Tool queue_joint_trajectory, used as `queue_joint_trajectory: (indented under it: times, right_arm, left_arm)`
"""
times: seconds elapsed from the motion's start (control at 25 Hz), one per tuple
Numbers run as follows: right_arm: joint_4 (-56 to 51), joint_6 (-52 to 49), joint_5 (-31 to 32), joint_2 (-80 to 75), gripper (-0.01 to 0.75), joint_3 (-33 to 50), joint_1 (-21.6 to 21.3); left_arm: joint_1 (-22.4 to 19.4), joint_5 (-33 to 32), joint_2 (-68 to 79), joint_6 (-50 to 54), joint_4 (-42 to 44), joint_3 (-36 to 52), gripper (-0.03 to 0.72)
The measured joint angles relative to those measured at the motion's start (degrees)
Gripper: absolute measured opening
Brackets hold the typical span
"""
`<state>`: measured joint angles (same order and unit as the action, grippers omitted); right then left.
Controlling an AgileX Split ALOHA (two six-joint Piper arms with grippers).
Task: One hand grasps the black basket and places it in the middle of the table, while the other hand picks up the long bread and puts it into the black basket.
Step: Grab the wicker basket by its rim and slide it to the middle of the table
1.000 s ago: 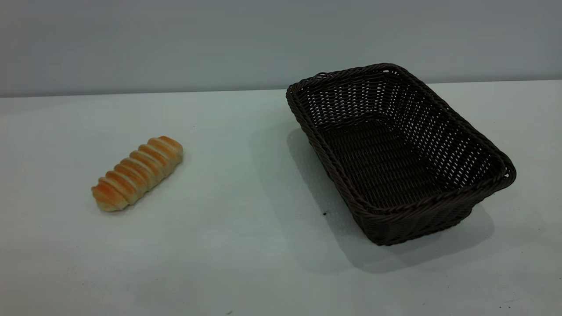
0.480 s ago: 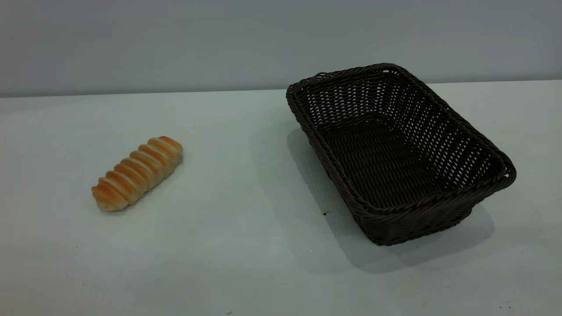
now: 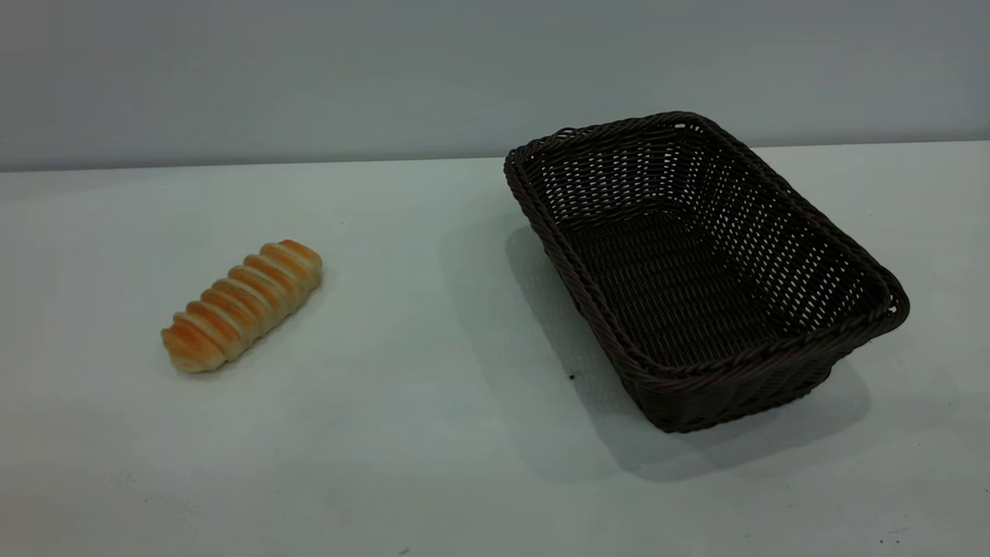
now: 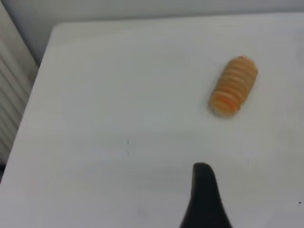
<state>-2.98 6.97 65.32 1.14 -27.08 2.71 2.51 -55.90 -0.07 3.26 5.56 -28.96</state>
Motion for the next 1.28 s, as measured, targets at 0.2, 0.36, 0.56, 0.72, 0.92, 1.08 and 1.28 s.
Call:
queue_joint_trajectory:
  times: [0.2,0.36,0.56,0.72,0.92,1.08,1.28]
  right_arm:
    - [-7.0,0.0,-1.6,-5.3,0.577,-0.3,0.0]
    - [-14.5,0.1,-4.0,-18.2,0.577,-0.4,0.0]
    - [-22.2,3.9,-6.9,-35.0,0.577,-0.4,0.0]
    - [-26.2,8.9,-11.5,-44.6,0.577,-0.4,0.0]
    - [-30.7,14.0,-14.0,-53.0,0.577,-0.4,0.2]
    - [-33.0,15.7,-15.8,-57.3,0.577,-0.4,5.6]
    - [-33.7,13.6,-24.1,-63.1,0.577,-0.4,17.2]
  left_arm:
    - [0.0,2.1,7.0,1.4,0.0,-1.0,0.563]
    - [0.0,3.0,14.7,3.6,0.0,-5.6,0.563]
    - [0.0,3.2,24.9,4.9,0.0,-10.8,0.563]
    - [0.0,3.4,30.2,5.1,0.0,-11.6,0.563]
    - [0.0,3.3,32.6,5.1,0.0,-11.6,0.563]
    - [0.0,3.4,32.6,5.2,0.0,-11.6,0.563]
    - [0.0,3.3,32.6,5.2,-0.5,-11.6,0.563]
